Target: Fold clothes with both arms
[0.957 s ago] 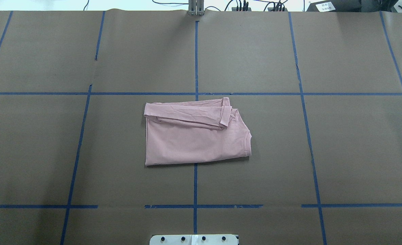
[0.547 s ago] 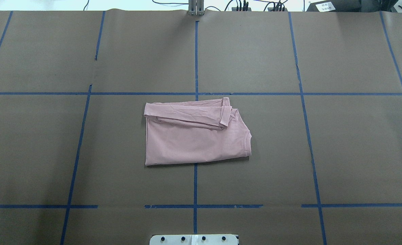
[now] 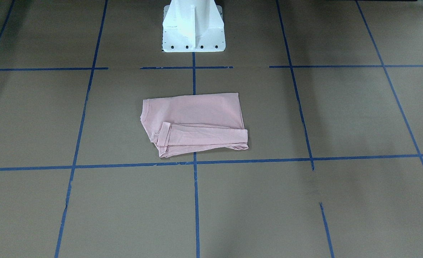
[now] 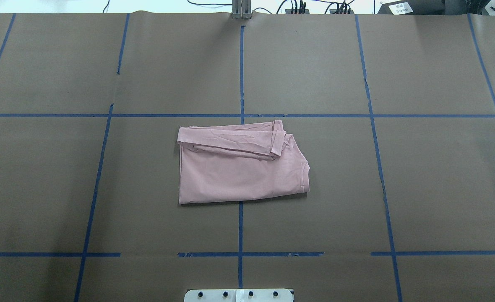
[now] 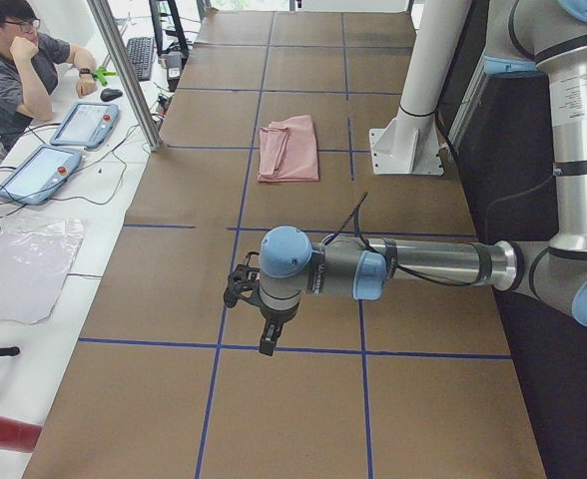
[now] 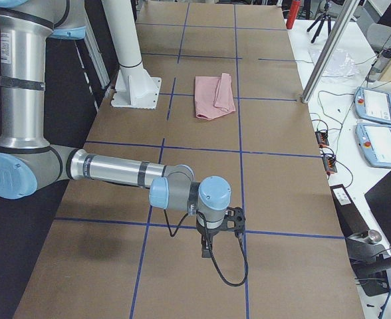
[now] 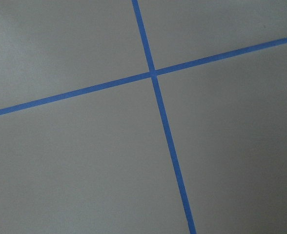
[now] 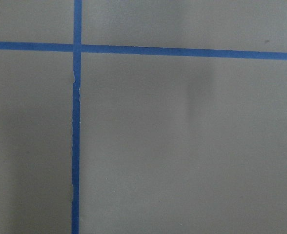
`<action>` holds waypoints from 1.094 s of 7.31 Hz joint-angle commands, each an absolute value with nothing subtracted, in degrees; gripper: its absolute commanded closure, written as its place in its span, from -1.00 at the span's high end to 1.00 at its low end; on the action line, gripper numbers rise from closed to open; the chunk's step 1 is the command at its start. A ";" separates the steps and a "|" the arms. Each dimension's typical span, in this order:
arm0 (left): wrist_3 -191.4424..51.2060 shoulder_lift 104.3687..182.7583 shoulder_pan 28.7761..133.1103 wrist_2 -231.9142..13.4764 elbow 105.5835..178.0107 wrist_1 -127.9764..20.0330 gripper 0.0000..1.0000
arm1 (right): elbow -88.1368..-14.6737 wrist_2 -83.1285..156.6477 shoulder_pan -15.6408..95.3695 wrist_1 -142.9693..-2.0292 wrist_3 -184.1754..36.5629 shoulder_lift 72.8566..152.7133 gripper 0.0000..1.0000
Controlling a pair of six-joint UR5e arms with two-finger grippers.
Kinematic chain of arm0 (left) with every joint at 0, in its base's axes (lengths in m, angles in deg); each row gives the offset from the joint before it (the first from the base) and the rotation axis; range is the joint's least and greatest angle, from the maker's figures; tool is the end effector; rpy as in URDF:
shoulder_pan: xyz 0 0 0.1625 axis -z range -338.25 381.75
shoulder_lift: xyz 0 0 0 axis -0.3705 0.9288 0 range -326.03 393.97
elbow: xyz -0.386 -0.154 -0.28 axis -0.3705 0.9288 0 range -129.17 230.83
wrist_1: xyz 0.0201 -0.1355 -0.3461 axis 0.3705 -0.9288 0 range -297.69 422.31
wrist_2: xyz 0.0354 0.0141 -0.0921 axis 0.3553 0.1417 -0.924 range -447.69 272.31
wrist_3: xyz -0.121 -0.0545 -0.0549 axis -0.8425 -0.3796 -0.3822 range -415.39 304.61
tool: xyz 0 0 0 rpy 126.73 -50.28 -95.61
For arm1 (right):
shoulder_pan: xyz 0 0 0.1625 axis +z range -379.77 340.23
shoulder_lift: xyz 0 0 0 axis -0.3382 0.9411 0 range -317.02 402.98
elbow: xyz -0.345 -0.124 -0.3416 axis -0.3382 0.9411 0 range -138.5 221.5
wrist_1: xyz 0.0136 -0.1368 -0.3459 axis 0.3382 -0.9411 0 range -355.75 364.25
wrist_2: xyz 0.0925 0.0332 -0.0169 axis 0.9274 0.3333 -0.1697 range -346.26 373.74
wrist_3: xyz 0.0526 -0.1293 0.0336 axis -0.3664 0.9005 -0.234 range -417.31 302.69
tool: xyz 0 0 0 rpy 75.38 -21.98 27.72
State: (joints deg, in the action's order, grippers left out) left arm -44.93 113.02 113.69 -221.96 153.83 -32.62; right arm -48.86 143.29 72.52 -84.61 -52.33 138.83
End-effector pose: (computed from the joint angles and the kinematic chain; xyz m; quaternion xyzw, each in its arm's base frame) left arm -0.0454 -0.3622 0.7320 0.0966 0.3678 0.0915 0.9203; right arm 0.0573 -0.3839 0.8122 -0.0143 -0.3397 -0.0092 0.9404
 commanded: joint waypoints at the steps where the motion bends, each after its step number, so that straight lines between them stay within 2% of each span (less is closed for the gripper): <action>1: -44.93 112.98 113.68 -222.24 153.84 -32.70 1.00 | -48.67 143.29 72.52 -84.61 -52.38 138.95 1.00; 8: -44.84 112.72 113.68 -222.33 153.92 -32.79 1.00 | -49.02 143.38 72.52 -84.61 -52.38 139.39 1.00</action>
